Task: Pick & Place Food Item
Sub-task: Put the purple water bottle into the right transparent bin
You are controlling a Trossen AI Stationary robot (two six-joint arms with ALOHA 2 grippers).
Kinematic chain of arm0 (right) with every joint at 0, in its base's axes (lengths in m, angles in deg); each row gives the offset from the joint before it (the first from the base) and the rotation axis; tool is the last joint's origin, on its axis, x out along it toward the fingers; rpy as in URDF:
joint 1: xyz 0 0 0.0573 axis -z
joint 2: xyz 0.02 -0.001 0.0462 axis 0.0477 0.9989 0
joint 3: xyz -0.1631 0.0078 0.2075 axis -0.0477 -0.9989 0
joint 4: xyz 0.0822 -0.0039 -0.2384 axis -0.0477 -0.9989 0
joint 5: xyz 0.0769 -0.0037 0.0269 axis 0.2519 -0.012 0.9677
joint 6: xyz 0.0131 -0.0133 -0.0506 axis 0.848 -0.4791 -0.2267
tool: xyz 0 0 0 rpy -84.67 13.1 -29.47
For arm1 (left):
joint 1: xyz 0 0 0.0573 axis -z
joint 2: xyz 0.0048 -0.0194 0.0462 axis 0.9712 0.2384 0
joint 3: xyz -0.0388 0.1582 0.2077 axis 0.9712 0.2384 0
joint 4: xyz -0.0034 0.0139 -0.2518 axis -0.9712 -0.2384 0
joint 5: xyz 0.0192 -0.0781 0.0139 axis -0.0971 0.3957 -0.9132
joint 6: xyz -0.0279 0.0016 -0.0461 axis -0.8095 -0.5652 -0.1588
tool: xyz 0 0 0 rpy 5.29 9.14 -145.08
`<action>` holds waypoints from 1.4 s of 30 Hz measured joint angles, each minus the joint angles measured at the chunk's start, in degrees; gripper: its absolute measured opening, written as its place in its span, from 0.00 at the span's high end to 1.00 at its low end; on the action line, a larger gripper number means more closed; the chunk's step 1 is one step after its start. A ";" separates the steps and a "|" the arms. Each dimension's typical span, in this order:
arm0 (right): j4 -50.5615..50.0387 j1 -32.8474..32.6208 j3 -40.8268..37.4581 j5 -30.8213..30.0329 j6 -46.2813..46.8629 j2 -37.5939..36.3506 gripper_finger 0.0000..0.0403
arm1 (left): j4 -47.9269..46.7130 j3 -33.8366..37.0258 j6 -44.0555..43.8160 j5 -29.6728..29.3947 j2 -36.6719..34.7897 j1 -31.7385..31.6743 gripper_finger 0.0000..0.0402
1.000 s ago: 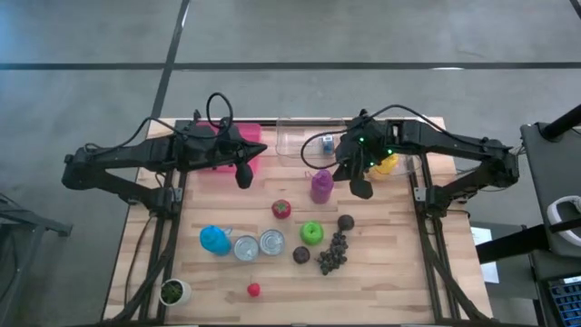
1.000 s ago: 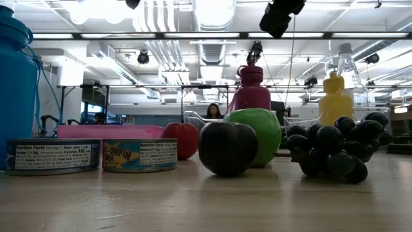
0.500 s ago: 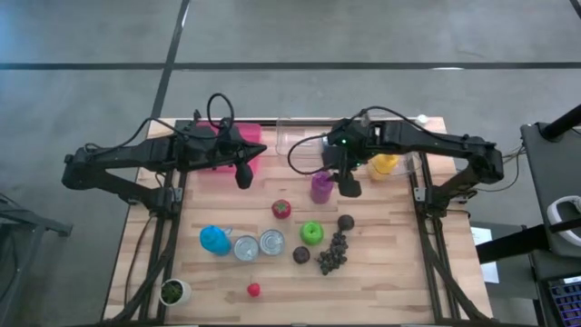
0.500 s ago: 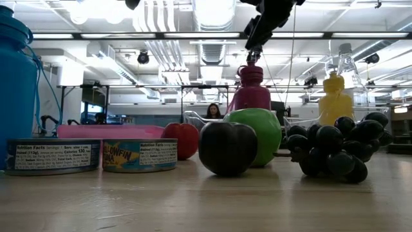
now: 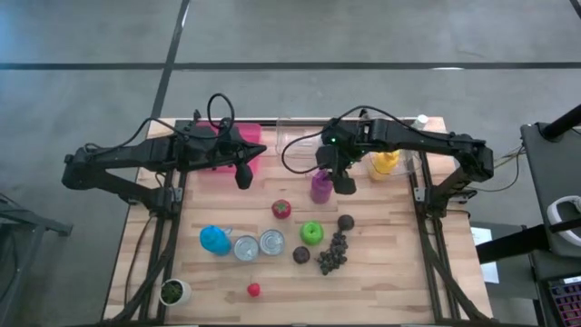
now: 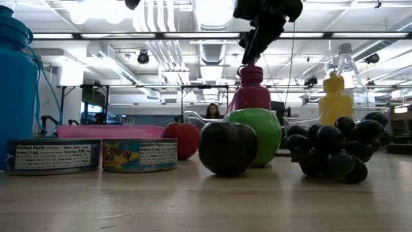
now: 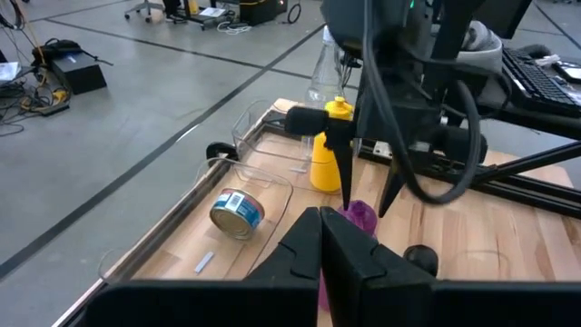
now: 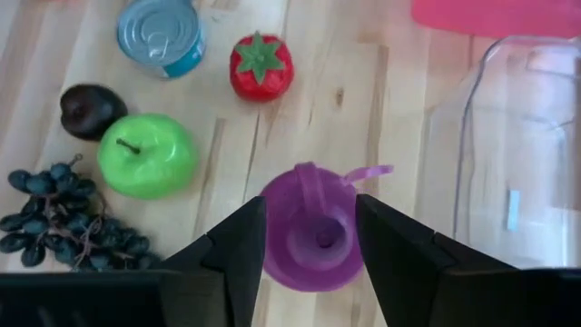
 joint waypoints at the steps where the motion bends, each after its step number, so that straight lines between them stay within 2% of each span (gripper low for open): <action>1: -0.19 -0.02 0.00 0.00 -0.04 0.32 0.59 | 0.00 0.00 0.00 0.23 0.00 0.00 0.99; 11: -2.83 0.02 -0.20 -2.62 -1.29 0.57 0.66 | 0.01 0.00 0.07 0.84 0.00 0.00 0.99; 42: -2.39 -0.04 -0.20 -2.49 1.93 0.79 0.80 | 0.02 0.00 0.11 1.00 0.00 -0.01 0.99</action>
